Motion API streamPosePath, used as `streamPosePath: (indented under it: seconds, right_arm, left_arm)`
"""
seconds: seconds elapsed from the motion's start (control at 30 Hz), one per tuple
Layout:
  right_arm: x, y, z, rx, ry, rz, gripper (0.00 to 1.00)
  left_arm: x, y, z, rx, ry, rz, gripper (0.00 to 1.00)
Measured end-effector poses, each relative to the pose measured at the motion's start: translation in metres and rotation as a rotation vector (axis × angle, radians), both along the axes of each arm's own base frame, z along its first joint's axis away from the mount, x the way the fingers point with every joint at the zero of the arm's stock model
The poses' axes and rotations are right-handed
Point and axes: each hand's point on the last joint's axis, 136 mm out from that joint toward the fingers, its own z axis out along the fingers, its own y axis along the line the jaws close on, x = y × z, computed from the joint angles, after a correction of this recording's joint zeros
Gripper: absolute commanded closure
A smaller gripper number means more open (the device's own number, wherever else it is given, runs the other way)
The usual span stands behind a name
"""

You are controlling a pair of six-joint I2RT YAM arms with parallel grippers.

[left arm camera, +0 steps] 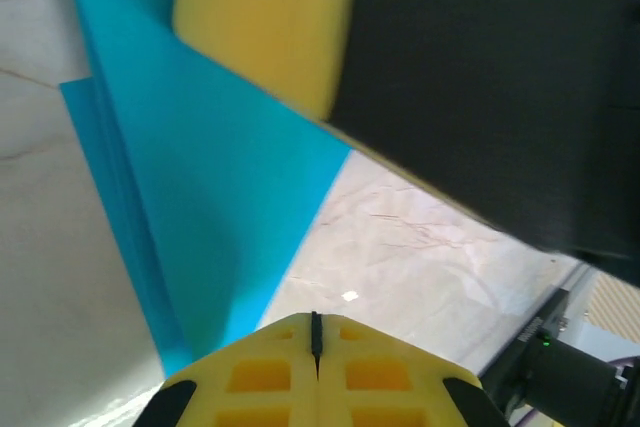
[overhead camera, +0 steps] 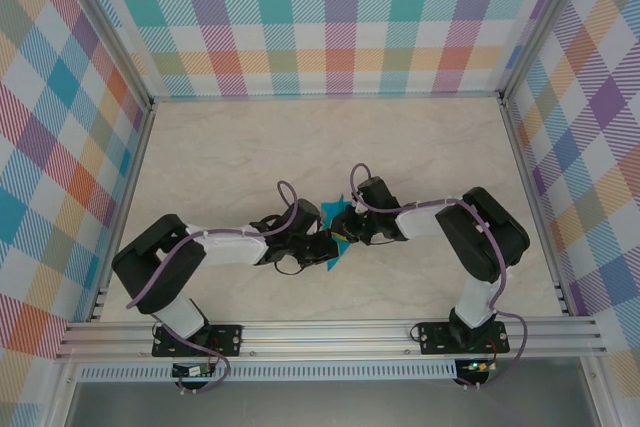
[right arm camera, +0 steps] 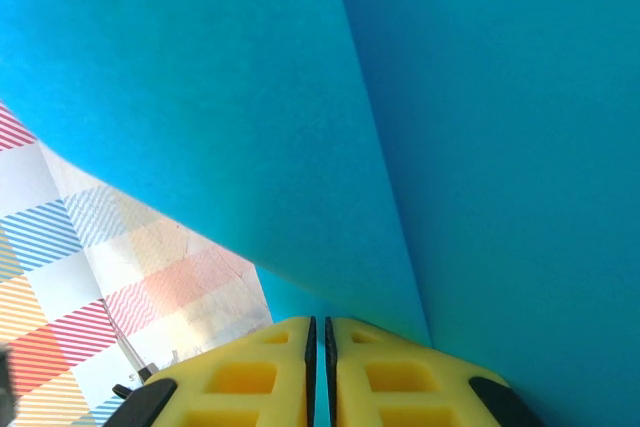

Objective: Fold a paper plane with a square sheet of paper (pick it up from the middle)
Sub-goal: Fourth fold the wing at the center of the table.

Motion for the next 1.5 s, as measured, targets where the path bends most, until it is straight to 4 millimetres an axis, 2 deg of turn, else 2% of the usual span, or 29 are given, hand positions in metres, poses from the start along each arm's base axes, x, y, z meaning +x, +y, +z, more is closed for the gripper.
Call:
streamPosePath:
  seconds: [0.2,0.67,0.77,0.9,1.03,1.2,1.5]
  right_arm:
    - [0.0,0.0,0.0,0.0,0.0,0.0,0.86]
    - [0.002,0.004,-0.001,0.004,0.015,0.01,0.86]
    - [0.002,0.005,-0.001,0.005,0.016,0.012,0.86]
    - [0.002,0.005,-0.001,0.006,0.017,0.012,0.86]
    - [0.002,0.005,-0.001,0.006,0.017,0.012,0.86]
    - [0.002,0.005,-0.001,0.006,0.017,0.012,0.86]
    - [0.002,0.005,0.0,0.006,0.016,0.012,0.85]
  left_arm:
    - [-0.004,0.008,-0.017,0.072,0.019,-0.009,0.99]
    - [-0.009,0.025,-0.011,0.096,-0.02,0.013,0.99]
    - [-0.007,0.027,-0.005,0.094,-0.041,0.017,0.95]
    - [-0.005,0.03,0.002,0.102,-0.067,0.021,0.81]
    - [-0.003,0.036,0.003,0.136,-0.083,0.022,0.74]
    - [-0.003,0.035,0.002,0.147,-0.083,0.015,0.74]
    - [0.0,0.029,-0.015,0.182,-0.041,0.004,0.76]
